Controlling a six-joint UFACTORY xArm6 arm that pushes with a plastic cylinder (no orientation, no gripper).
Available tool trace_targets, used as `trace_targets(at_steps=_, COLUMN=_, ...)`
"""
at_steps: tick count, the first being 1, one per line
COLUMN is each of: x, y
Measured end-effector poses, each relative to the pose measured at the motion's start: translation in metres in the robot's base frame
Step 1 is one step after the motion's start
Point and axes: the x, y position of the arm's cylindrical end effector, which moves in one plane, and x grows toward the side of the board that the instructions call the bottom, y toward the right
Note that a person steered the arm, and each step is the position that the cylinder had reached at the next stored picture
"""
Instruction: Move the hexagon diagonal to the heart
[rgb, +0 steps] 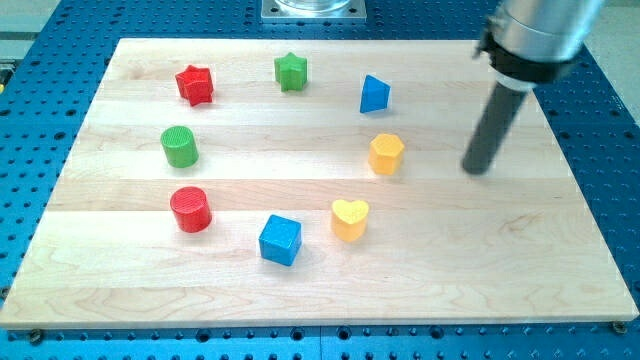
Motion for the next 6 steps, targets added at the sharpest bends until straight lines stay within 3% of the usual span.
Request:
trace_targets(at_steps=1, x=-0.041, y=-0.005)
trace_targets(at_steps=2, x=-0.049, y=-0.006)
trace_targets(at_steps=3, x=-0.043, y=-0.007)
trace_targets(at_steps=4, x=-0.026, y=-0.066)
trace_targets(at_steps=5, x=-0.025, y=-0.076)
trace_targets(at_steps=6, x=0.002, y=-0.119)
